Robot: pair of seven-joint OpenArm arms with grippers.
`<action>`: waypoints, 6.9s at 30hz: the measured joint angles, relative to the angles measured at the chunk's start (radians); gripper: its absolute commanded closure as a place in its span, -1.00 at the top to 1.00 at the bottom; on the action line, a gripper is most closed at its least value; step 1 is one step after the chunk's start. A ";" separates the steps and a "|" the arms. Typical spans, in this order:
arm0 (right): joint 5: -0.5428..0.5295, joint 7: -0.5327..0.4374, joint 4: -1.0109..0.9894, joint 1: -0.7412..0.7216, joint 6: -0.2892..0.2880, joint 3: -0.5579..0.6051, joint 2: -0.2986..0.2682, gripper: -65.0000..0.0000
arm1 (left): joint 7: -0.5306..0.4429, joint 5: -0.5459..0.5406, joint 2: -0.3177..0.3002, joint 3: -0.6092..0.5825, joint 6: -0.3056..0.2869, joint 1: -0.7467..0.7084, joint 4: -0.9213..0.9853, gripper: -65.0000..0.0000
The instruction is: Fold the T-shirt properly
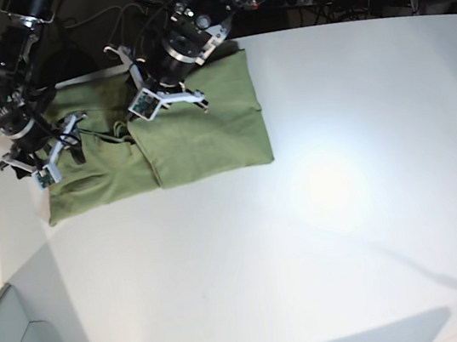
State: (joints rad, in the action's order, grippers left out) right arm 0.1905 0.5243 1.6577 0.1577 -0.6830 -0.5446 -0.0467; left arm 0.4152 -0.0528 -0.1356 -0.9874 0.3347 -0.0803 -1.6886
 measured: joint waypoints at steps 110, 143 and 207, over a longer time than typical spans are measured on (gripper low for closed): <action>0.009 0.008 -0.087 -0.105 0.000 -0.047 0.003 -1.00 | 0.138 0.016 0.025 0.642 -0.010 -0.210 -0.014 0.16; 0.009 -0.072 0.032 -0.040 0.000 0.817 0.036 -1.00 | 0.142 0.020 0.022 0.642 -0.014 -0.214 -0.015 0.16; -0.146 -0.072 -0.066 -0.105 0.000 0.549 0.047 0.16 | 0.193 0.012 -0.039 0.801 -0.010 -0.411 -0.283 0.16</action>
State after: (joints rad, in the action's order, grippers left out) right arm 0.0444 0.4519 1.5917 0.0525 -0.6830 0.0040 -0.0002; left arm 0.6086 -0.0410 -0.1749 -0.1860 0.3252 -0.4911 -1.9717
